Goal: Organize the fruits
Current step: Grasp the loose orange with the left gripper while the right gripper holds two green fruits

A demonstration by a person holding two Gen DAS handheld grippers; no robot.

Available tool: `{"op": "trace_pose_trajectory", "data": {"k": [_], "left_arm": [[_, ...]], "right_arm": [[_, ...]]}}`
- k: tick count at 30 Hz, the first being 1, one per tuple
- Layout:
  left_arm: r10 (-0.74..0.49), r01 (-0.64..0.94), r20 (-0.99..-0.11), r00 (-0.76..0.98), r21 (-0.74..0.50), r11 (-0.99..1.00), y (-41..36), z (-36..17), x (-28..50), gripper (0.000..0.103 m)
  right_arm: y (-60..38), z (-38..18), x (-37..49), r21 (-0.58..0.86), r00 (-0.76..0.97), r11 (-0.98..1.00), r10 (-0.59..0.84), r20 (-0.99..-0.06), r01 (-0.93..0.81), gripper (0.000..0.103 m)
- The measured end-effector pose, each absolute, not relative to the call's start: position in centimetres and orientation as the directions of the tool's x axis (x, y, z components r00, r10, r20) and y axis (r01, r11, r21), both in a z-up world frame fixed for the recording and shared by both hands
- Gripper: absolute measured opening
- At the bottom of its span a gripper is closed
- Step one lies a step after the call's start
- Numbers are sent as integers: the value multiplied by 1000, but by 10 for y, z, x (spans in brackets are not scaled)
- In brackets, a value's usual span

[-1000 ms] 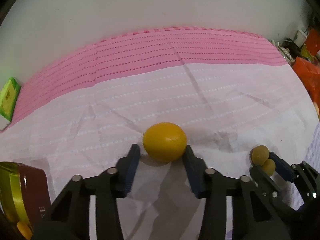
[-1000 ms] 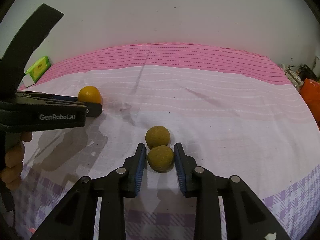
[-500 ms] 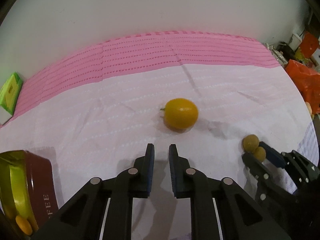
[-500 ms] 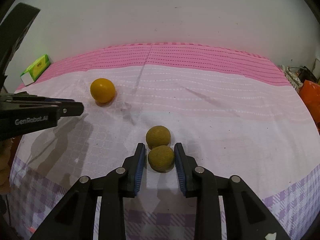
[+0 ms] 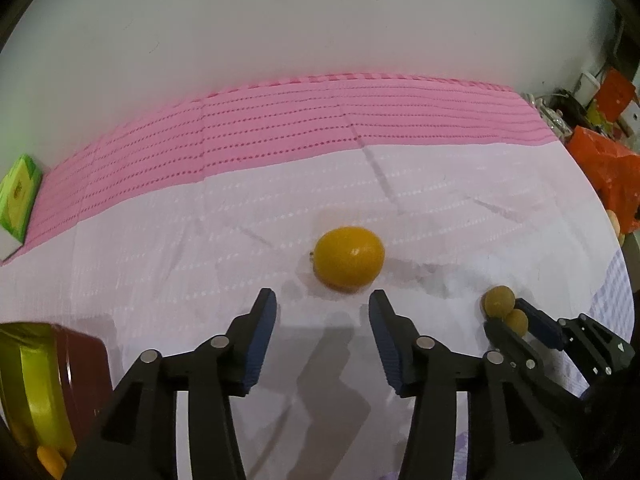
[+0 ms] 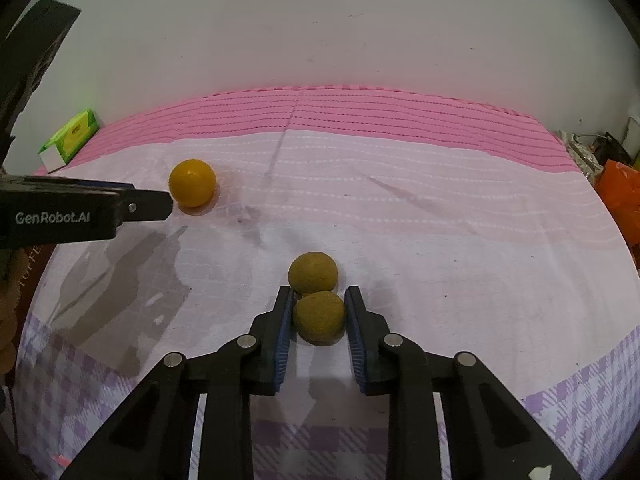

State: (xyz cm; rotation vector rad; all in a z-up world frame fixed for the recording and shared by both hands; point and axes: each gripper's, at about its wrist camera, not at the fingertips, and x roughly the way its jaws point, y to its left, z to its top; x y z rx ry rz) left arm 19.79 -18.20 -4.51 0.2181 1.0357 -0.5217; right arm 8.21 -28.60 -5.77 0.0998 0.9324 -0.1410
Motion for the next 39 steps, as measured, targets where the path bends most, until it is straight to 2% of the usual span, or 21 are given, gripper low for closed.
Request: {"op": "trace_pose_trajectory", "data": {"k": [15,18,21,39], "left_arm": [[-300,542,-876,377,-54,839,-210,-52,215,53],[-294,531,-883,366,-62,845,-210,-58,218,50],[-300,524,-886,354,-78,848,-209,-62,220,42],[-280,477,-877,390,-68,876,-186,-40,205,42]], "right_arm": [[-300,-58,81,26,584,978,-102,-806,207,26],[-300,-58,81,27,584,978,-101,-806,207,26],[-301,-59,81,27,584,978,-101,-806,207,26],[-300,-58,82,21,582,978,-106,-806,207,26]]}}
